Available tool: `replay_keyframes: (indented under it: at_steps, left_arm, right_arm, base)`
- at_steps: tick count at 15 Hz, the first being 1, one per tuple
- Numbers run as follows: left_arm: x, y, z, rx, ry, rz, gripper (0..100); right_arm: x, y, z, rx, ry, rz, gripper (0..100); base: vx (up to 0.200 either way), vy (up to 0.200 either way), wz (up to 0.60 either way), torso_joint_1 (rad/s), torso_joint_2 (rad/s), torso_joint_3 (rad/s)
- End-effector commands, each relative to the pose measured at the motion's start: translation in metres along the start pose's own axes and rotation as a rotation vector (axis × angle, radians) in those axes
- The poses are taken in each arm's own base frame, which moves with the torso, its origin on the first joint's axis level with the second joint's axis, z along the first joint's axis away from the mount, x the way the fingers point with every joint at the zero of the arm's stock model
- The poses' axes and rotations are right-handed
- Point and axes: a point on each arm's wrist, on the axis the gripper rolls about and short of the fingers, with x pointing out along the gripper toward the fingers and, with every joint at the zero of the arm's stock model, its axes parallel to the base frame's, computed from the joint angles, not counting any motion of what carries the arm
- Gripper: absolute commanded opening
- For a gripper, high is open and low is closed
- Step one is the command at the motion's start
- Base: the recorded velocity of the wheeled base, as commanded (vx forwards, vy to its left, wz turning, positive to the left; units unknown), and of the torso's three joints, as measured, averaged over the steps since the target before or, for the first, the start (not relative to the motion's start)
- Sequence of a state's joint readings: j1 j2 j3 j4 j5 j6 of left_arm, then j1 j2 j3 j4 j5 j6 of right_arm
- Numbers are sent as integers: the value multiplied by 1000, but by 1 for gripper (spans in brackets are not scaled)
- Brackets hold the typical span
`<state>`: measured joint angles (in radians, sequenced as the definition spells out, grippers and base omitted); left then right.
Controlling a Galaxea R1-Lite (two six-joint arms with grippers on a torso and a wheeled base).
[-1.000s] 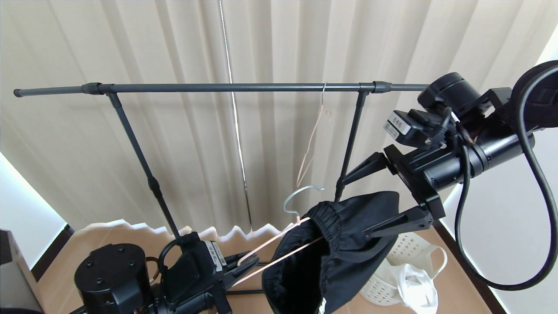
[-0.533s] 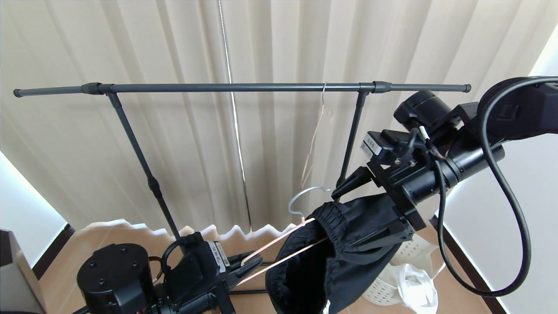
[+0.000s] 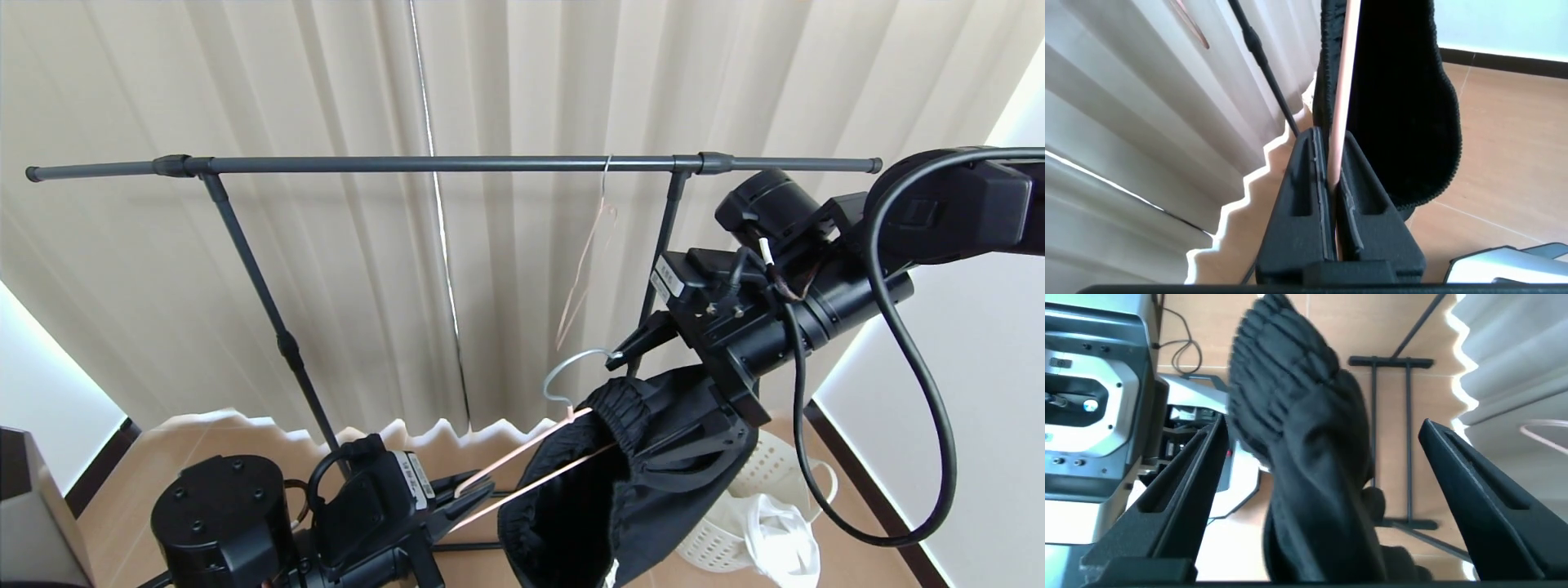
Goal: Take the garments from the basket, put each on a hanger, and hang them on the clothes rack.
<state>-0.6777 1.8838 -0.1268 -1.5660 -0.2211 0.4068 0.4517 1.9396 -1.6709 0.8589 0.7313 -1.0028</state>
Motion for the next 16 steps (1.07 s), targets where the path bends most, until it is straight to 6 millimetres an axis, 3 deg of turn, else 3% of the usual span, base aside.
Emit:
replay_keyframes:
  at_steps: [1, 7, 8, 16]
  left_arm:
    - [0, 0, -1, -1, 2, -1, 0]
    - [0, 0, 0, 0, 1, 1, 0]
    - [0, 0, 0, 1, 1, 1, 0]
    - [-3, 0, -2, -3, 27, 42, 0]
  right_arm:
    - [4, -1, 4, -18, 15, -9, 100]
    - [7, -6, 4, -7, 19, -16, 100]
    - [7, -5, 4, -7, 20, -14, 0]
    - [4, -2, 4, -4, 22, -13, 0]
  base:
    - [0, 0, 0, 0, 0, 0]
    - [0, 0, 0, 0, 0, 0]
    - [0, 0, 0, 0, 0, 0]
    - [0, 0, 0, 0, 0, 0]
